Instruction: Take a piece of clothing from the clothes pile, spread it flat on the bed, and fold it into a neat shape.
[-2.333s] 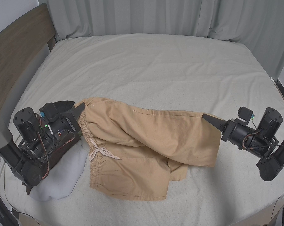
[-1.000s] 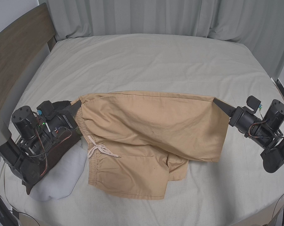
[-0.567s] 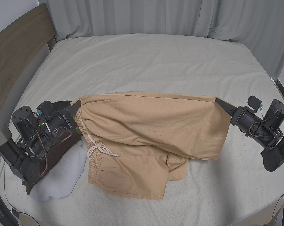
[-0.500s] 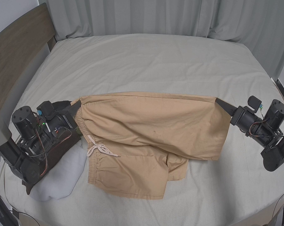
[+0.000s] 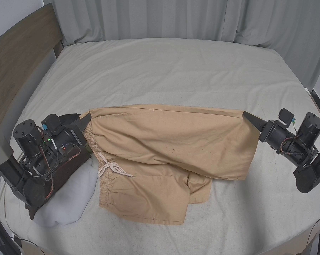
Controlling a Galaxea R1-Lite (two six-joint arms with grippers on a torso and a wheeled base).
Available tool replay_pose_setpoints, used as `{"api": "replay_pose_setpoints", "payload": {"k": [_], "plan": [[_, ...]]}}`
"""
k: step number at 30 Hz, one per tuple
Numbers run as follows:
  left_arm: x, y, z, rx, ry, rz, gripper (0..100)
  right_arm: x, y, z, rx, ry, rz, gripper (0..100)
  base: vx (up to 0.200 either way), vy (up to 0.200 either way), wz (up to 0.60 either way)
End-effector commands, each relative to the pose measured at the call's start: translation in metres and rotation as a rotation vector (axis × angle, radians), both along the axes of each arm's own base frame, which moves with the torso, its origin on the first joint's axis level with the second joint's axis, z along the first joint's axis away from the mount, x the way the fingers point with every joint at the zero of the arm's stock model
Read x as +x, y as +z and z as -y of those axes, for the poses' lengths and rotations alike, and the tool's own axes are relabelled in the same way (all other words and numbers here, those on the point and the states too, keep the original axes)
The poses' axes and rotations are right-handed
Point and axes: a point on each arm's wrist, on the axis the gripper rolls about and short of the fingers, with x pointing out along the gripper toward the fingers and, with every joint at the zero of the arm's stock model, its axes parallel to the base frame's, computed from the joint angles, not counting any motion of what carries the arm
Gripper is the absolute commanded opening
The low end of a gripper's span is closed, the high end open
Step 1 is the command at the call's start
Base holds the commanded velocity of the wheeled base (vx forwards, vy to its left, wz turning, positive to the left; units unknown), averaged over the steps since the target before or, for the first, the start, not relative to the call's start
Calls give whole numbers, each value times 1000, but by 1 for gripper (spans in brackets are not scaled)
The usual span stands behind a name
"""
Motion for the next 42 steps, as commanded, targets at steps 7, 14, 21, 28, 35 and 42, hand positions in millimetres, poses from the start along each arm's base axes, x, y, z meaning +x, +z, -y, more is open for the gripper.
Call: {"api": "replay_pose_setpoints", "payload": {"k": [7, 14, 21, 28, 35, 42], "plan": [[1, -2, 1, -1, -4, -7, 0, 13, -9, -9, -40, 13, 14, 0, 0, 0, 0], [13, -8, 2, -2, 5, -11, 0, 29, -12, -10, -37, 5, 30, 0, 0, 0, 0], [27, -7, 4, -28, 5, 7, 0, 44, -16, -11, -32, 2, 41, 0, 0, 0, 0], [37, -15, 5, -32, 8, -5, 0, 56, -17, -13, -29, 2, 60, 0, 0, 0, 0], [47, -20, 7, -57, 8, -11, 0, 73, -19, -16, -19, -23, 84, 0, 0, 0, 0], [58, -28, 3, -56, 23, -19, 0, 89, -28, -17, -14, -44, 90, 0, 0, 0, 0]]}}
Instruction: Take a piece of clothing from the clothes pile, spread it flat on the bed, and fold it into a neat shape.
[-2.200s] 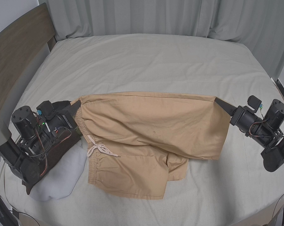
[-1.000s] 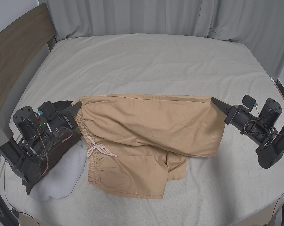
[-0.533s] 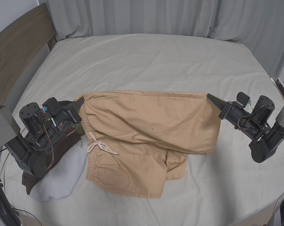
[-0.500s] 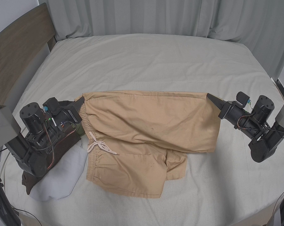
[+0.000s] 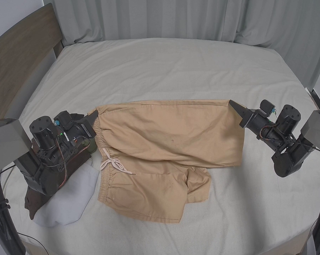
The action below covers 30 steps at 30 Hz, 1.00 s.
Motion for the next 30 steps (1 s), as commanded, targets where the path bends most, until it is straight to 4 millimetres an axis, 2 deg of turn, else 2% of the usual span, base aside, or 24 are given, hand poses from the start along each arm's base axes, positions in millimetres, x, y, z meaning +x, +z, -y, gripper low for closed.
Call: {"api": "replay_pose_setpoints", "payload": {"k": [1, 11, 30], "plan": [[10, -10, -3, 1, 13, -14, 0, 14, -14, 1, -1, -8, -16, 0, 0, 0, 0], [30, -20, -5, -29, 26, -10, 0, 33, -18, 0, 61, 3, -15, 0, 0, 0, 0], [70, -44, 0, -122, 64, -6, 0, 73, -41, -3, 80, 5, 8, 0, 0, 0, 0]]}}
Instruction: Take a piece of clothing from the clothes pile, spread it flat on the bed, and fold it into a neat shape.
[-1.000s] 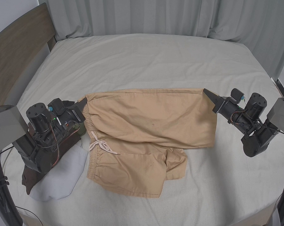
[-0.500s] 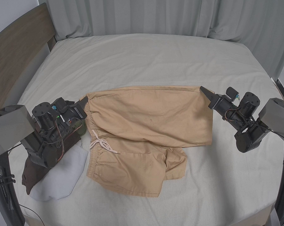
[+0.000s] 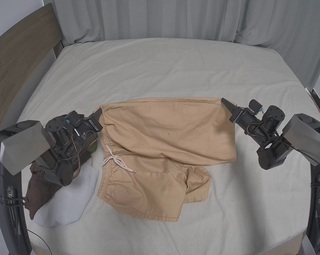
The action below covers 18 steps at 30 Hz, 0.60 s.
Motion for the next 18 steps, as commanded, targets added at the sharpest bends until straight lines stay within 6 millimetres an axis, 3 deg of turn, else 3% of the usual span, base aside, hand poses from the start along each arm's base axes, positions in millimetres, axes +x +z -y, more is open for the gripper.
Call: {"api": "replay_pose_setpoints", "payload": {"k": [1, 18], "plan": [[8, -12, 1, -13, 3, -15, 0, 8, -12, -2, -1, 3, -8, 0, 0, 0, 0], [14, -15, 1, -25, 4, -8, 0, 24, -15, -2, 3, -1, 20, 0, 0, 0, 0]]}}
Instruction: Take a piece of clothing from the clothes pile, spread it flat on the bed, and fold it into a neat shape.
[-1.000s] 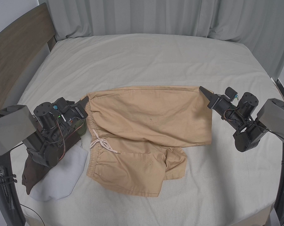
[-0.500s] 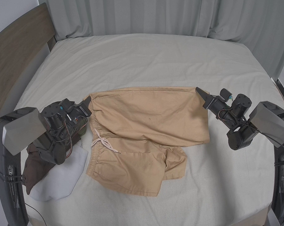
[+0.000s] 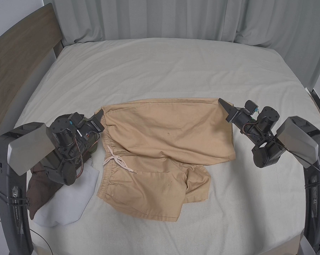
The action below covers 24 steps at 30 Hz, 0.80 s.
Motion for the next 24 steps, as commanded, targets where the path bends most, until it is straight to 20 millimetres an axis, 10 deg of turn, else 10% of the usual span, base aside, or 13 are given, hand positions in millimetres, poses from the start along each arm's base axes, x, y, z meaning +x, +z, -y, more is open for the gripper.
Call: {"api": "replay_pose_setpoints", "payload": {"k": [1, 6, 7, 8, 9, 24], "plan": [[2, -4, 0, 1, 0, -6, 0, 1, -1, 0, 0, 0, 1, 0, 0, 0, 0], [3, -3, 0, -2, 0, 2, 0, 3, 4, 0, 4, -1, 24, 0, 0, 0, 0], [4, -2, 0, -3, -2, 4, 100, 3, 5, 0, 4, -2, 26, 0, 0, 0, 0], [4, -2, 0, -3, -2, 9, 100, 3, 6, 0, 5, -4, 29, 0, 0, 0, 0], [4, -2, 0, -5, -2, 8, 100, 4, 6, 0, 5, -4, 30, 100, 0, 0, 0], [1, -12, 7, 4, -7, -27, 100, -24, -4, 18, -9, -35, -60, 100, 0, 0, 0]]}}
